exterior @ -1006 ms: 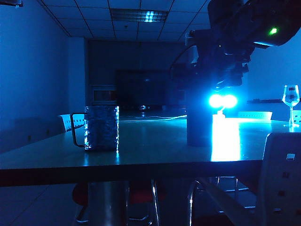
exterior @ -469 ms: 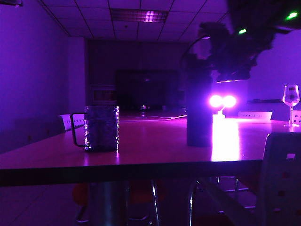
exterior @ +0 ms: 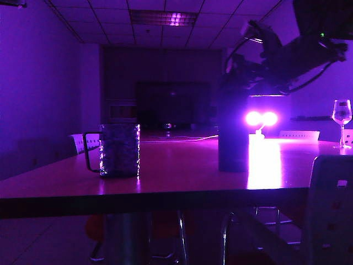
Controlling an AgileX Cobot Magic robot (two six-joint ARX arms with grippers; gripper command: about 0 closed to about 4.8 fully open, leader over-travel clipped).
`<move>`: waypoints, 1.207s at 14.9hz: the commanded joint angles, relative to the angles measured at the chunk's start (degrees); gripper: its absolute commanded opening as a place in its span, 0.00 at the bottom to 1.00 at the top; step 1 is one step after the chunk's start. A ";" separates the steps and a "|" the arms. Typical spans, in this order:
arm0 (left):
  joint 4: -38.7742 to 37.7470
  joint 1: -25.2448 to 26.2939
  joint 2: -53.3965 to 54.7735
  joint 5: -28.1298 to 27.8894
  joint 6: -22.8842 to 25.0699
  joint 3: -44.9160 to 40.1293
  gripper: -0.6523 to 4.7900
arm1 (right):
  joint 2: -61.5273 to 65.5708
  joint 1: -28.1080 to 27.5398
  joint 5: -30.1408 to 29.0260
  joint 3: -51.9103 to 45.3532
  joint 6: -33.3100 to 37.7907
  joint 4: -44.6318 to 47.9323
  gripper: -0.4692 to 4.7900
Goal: Pick up the black thermos cup, pour some water from it into the cup, and then put the thermos cup back on the table.
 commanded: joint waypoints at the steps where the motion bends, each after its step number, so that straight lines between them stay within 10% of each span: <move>1: 0.79 0.00 -0.04 0.48 -1.81 0.33 0.46 | 0.63 0.04 -0.90 0.11 -2.05 1.11 1.00; 14: 0.72 0.00 -0.04 0.50 -1.84 0.33 0.46 | 9.31 0.07 -2.12 0.28 -1.55 12.83 1.00; 18: 0.72 0.00 -0.04 0.50 -1.84 0.33 0.46 | 9.29 0.07 -2.12 0.28 -1.55 12.90 0.78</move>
